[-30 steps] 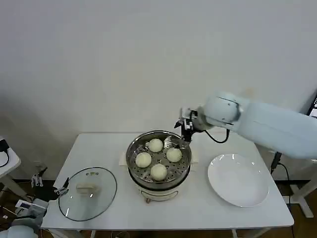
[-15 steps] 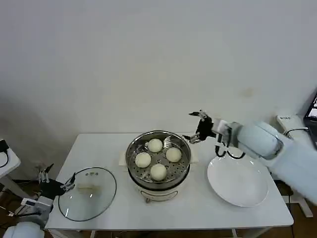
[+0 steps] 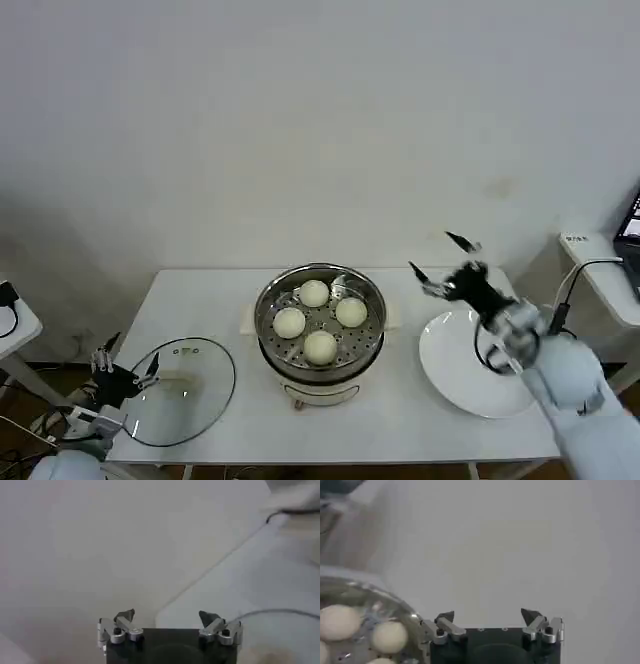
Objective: Take steamed baozi put them in steamer then cover it.
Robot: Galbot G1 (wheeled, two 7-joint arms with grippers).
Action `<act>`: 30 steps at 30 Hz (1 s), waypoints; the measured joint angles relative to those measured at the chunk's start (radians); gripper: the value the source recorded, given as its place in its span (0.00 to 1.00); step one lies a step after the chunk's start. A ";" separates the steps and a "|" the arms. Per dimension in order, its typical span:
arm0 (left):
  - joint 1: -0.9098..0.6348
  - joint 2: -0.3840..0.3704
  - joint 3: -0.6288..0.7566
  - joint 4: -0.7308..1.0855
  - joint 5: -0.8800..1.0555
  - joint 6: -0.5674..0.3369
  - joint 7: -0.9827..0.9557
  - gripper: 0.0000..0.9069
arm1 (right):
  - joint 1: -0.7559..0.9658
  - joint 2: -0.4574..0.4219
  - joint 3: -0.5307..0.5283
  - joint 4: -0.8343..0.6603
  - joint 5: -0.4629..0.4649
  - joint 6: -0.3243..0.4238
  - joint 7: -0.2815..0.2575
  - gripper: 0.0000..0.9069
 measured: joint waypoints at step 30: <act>0.094 -0.024 0.101 0.064 0.773 -0.073 -0.127 1.00 | -0.369 0.350 0.366 -0.058 -0.050 0.225 -0.015 1.00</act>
